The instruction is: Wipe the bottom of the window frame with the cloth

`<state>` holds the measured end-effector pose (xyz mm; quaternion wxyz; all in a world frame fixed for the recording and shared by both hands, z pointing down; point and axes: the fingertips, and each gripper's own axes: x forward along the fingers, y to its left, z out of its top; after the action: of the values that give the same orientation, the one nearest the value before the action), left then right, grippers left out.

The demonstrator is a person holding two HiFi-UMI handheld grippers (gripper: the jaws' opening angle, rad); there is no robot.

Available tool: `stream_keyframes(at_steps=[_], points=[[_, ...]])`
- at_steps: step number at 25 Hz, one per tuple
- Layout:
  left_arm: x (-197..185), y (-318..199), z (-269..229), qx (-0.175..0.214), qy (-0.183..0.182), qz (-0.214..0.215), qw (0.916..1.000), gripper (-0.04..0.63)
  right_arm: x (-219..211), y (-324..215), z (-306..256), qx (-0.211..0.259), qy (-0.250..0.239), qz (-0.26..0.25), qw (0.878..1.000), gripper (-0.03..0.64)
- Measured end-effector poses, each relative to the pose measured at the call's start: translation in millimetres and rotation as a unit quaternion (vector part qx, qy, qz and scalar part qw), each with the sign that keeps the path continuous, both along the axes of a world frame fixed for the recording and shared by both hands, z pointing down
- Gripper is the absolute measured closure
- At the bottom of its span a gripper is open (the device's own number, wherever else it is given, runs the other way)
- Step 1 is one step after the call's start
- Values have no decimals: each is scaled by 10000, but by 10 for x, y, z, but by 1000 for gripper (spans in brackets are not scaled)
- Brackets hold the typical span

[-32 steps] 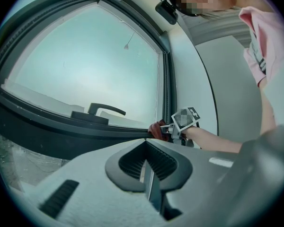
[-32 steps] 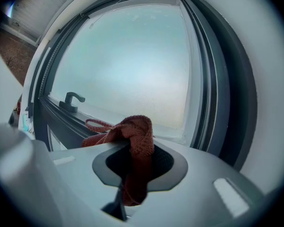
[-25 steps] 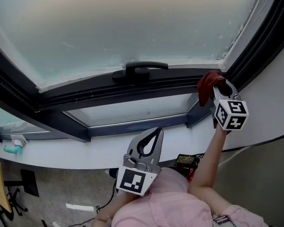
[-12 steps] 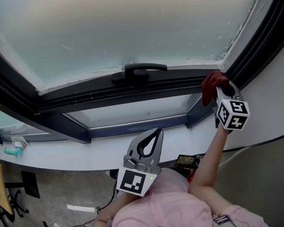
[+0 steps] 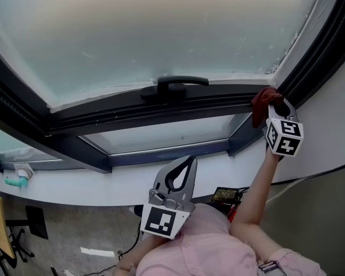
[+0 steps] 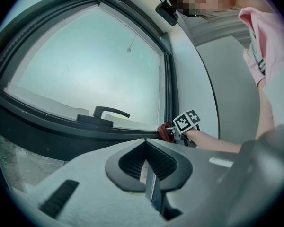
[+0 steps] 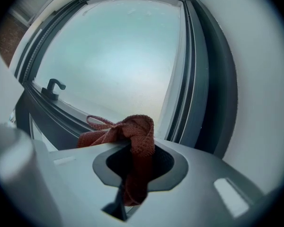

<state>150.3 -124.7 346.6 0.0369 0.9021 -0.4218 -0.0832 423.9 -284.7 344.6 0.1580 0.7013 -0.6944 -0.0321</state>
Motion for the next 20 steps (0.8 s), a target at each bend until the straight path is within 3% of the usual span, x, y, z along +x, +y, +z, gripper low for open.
stream_keyframes(at_steps=[8,12,20], points=[[-98,140,-36,13,90,-42,9999,601,-97,98,-87,107,235,46,9997,555],[-161,229,24,-95,107,-114,9998,601,-620,345,-318,754,-392,-821,9930,555],[-430,408,43,-175,122,-122,9997,601,-2231,554,-448,875,40,-2380,9673,555]])
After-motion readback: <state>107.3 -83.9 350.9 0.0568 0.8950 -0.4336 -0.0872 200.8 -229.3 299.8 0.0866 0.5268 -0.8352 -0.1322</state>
